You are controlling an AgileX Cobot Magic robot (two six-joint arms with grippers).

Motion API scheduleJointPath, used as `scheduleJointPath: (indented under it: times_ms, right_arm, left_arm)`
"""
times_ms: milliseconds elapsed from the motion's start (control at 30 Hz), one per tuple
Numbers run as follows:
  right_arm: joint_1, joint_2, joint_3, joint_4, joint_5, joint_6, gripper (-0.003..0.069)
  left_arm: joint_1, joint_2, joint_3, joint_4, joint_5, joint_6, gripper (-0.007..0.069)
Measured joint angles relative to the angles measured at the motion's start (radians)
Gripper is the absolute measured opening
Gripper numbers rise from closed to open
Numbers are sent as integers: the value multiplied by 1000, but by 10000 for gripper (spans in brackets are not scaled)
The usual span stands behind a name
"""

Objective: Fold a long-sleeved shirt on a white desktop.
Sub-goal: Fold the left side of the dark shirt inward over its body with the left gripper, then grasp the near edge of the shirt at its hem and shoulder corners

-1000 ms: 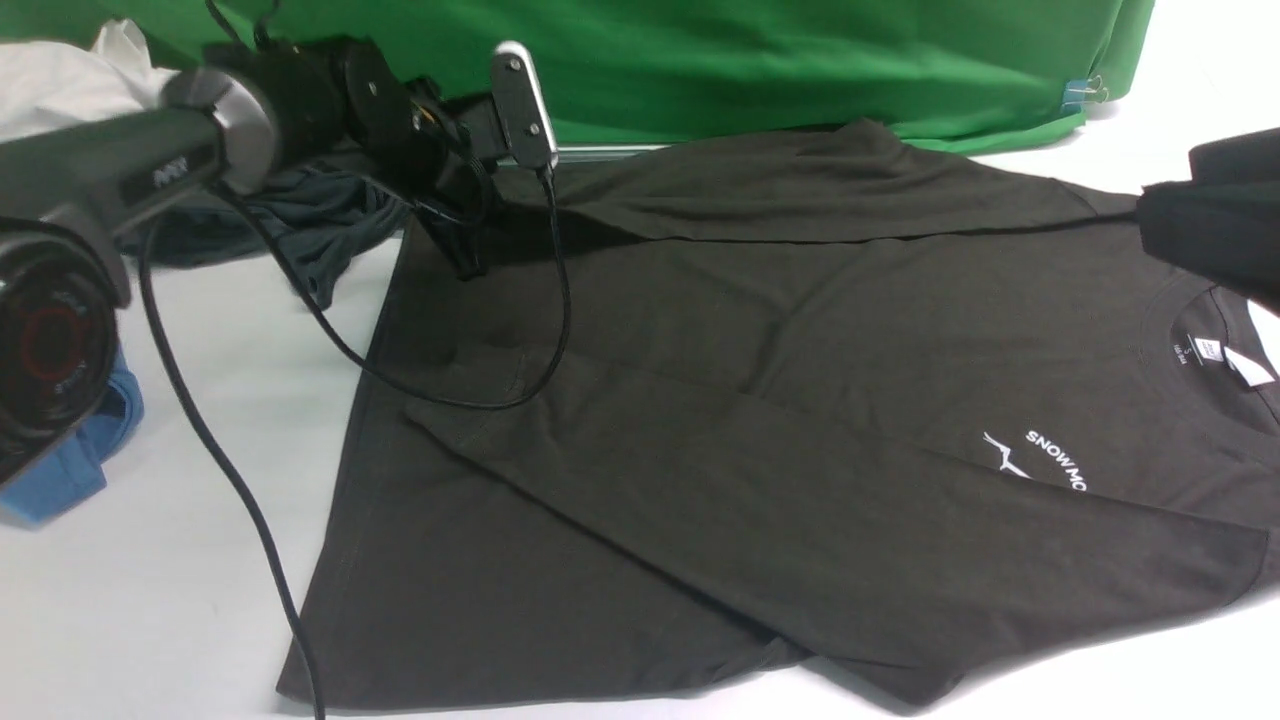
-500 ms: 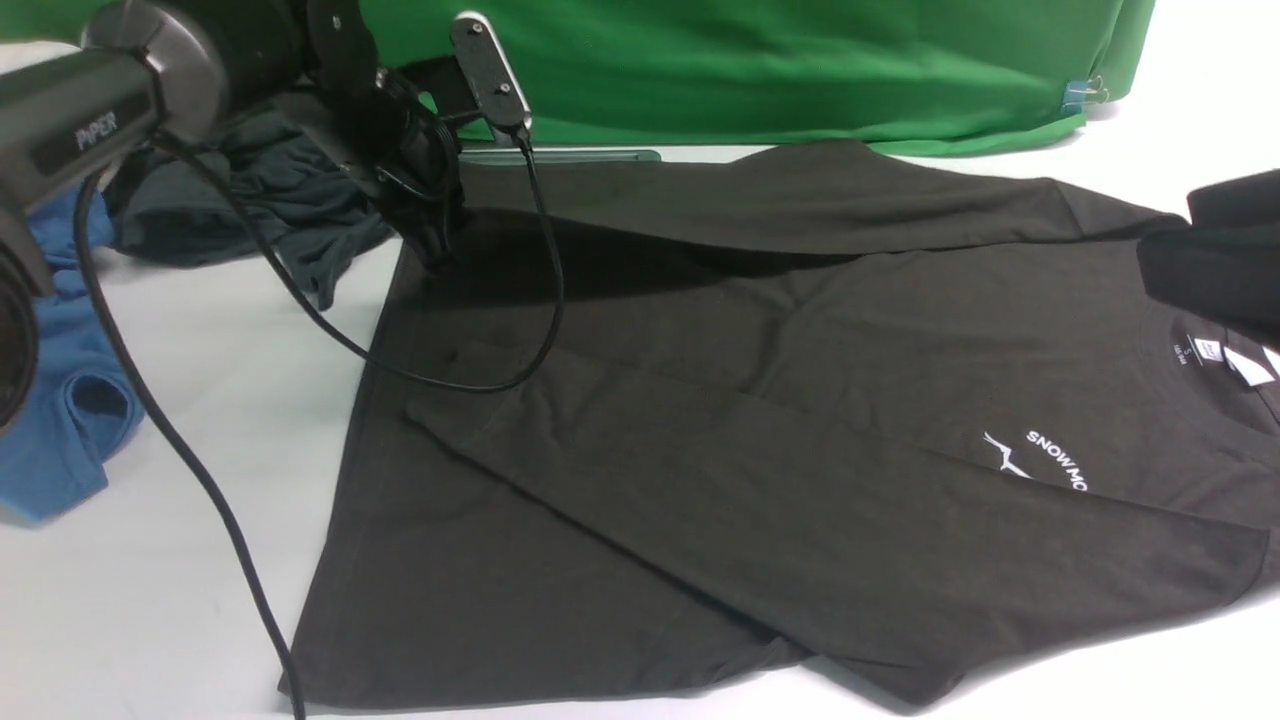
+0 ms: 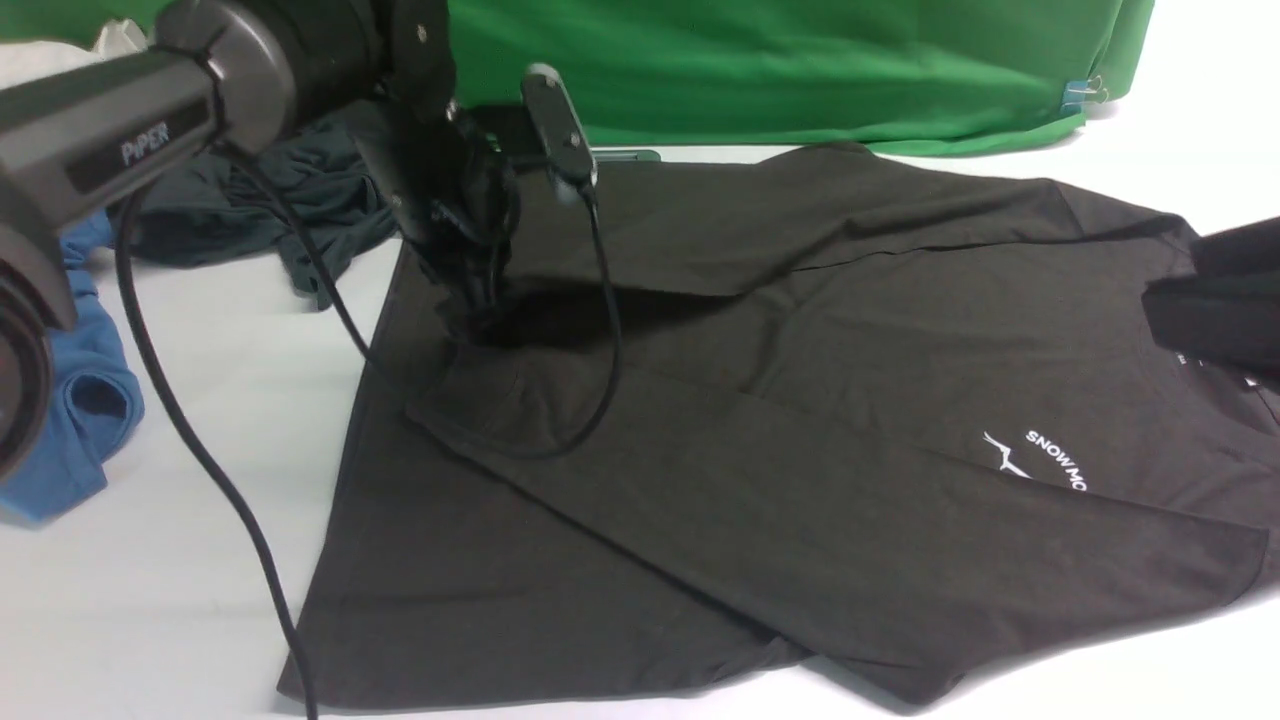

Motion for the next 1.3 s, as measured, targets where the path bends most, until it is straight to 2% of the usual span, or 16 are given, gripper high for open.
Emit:
scheduleJointPath:
  times_ms: [133, 367, 500, 633, 733, 800, 833, 867, 933, 1000, 1133, 1167, 1233, 1300]
  right_arm:
    - [0, 0, 0, 0, 19, 0, 238]
    - [0, 0, 0, -1, 23, 0, 238]
    - [0, 0, 0, -2, 24, 0, 238]
    - [0, 4, 0, -2, 25, 5, 239]
    - [0, 29, 0, -14, 27, 35, 240]
    - [0, 47, 0, -25, 27, 54, 240]
    - [0, 90, 0, -61, 27, 96, 240]
    - [-1, 118, 0, -74, 25, 118, 240]
    - [-18, 204, 0, -120, 13, 156, 240]
    - [-84, 321, -10, -138, -11, 171, 240]
    - [-198, 463, -47, -138, -33, 161, 240]
    - [-260, 538, -79, -129, -43, 133, 240]
    - [-293, 595, -114, -120, -58, 102, 240]
    - [-333, 719, -195, -106, -112, 11, 240]
  left_arm:
    - [-3, -28, 56, 64, 8, -43, 23]
    - [-3, -48, 61, 72, 49, -79, 49]
    - [-3, -49, 78, 43, 64, -93, 191]
    - [-4, -57, 78, 24, 99, -119, 439]
    - [-9, -92, 82, 10, 91, -170, 523]
    - [-18, -119, 83, 14, 81, -228, 519]
    - [-37, -157, 84, 28, 72, -296, 475]
    - [-55, -188, 84, 38, 70, -342, 418]
    - [-90, -248, 87, 30, 76, -400, 255]
    - [-137, -341, 118, -29, 74, -434, 84]
    - [-188, -482, 223, -96, 34, -464, 20]
    - [-209, -565, 306, -113, -8, -483, 14]
    - [-221, -632, 377, -125, -38, -493, 13]
    - [-236, -779, 534, -186, -131, -506, 12]
